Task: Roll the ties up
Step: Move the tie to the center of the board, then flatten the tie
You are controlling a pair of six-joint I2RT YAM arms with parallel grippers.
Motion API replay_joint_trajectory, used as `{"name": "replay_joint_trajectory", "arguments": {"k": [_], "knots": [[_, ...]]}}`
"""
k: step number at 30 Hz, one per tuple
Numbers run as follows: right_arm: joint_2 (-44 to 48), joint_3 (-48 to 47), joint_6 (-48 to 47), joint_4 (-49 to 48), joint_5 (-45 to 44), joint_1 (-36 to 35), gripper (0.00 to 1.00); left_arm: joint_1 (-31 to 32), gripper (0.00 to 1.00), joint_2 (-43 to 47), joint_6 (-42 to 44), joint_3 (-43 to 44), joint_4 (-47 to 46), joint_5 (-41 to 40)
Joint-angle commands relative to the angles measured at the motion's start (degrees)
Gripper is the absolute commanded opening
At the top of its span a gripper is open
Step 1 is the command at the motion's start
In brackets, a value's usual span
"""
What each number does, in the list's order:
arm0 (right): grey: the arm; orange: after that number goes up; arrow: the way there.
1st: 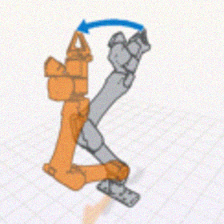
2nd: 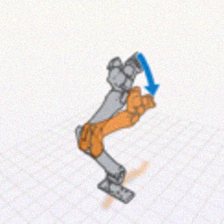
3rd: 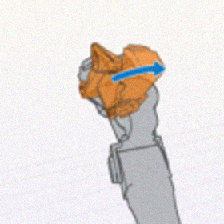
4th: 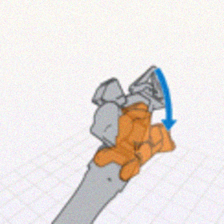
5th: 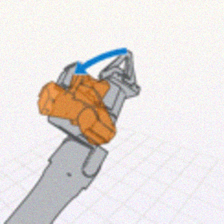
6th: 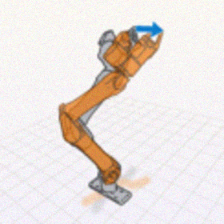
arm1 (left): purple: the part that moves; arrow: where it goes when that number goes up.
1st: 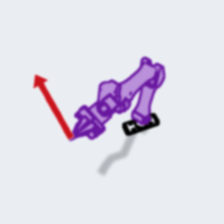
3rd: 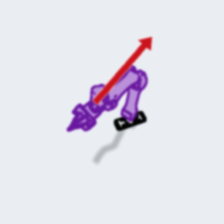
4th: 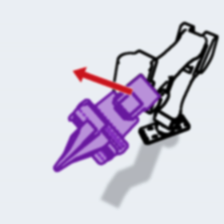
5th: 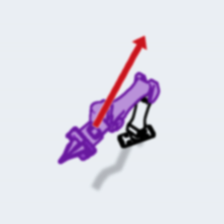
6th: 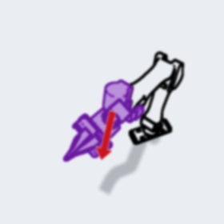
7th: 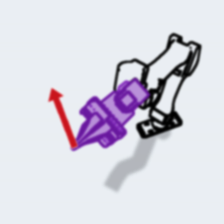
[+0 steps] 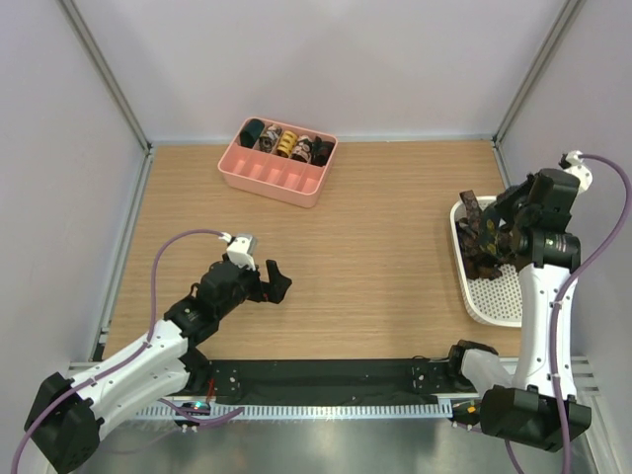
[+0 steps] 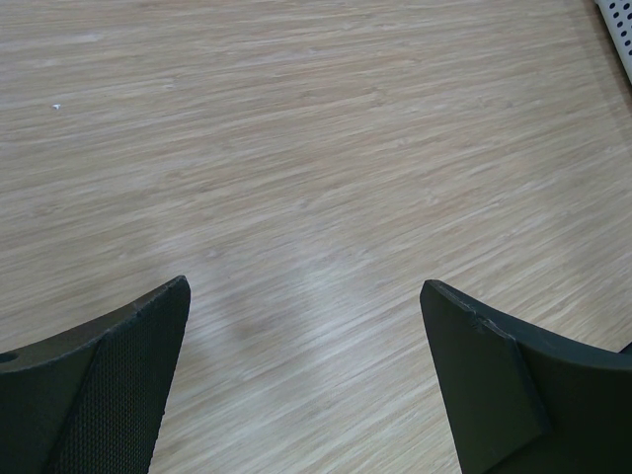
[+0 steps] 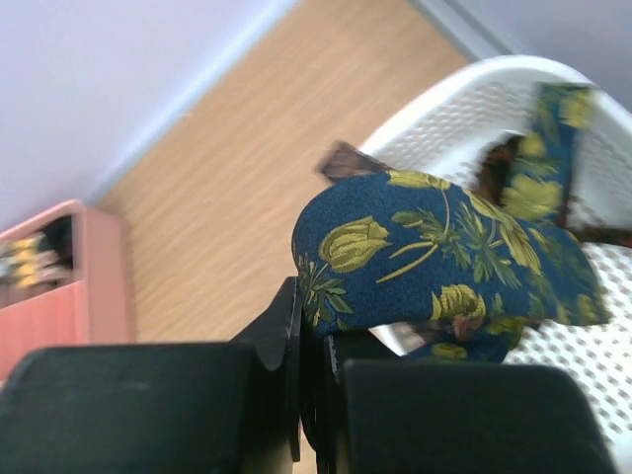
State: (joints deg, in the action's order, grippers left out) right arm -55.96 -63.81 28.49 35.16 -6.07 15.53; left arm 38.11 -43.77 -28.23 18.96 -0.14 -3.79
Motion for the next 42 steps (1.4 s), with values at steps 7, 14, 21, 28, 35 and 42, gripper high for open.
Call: {"name": "replay_joint_trajectory", "arguments": {"k": [7,14,21,28,35,42], "knots": [[0.2,-12.8,-1.1,-9.5,32.1,-9.2,0.01,-0.1,1.00,0.2,0.2,1.8,-1.5,0.8],[-0.6,-17.3,-6.7,-7.6,27.1,-29.8,0.01,-0.1,1.00,0.9,0.3,1.7,-1.6,0.8],[-5.3,-26.9,-7.6,-6.0,29.5,-34.3,0.01,-0.1,1.00,2.7,0.3,0.9,-1.7,0.5],[-10.5,-29.4,-4.9,-4.2,41.9,-39.3,0.01,-0.1,1.00,4.6,0.2,0.8,-0.7,-1.0],[-6.2,-21.0,-3.1,-9.8,34.5,-44.5,0.01,-0.1,1.00,8.8,-2.6,1.1,-1.0,3.4],[-4.4,-18.8,2.0,-15.9,28.2,-48.7,0.01,-0.1,1.00,10.8,-5.4,-2.8,-20.2,15.8]]}}
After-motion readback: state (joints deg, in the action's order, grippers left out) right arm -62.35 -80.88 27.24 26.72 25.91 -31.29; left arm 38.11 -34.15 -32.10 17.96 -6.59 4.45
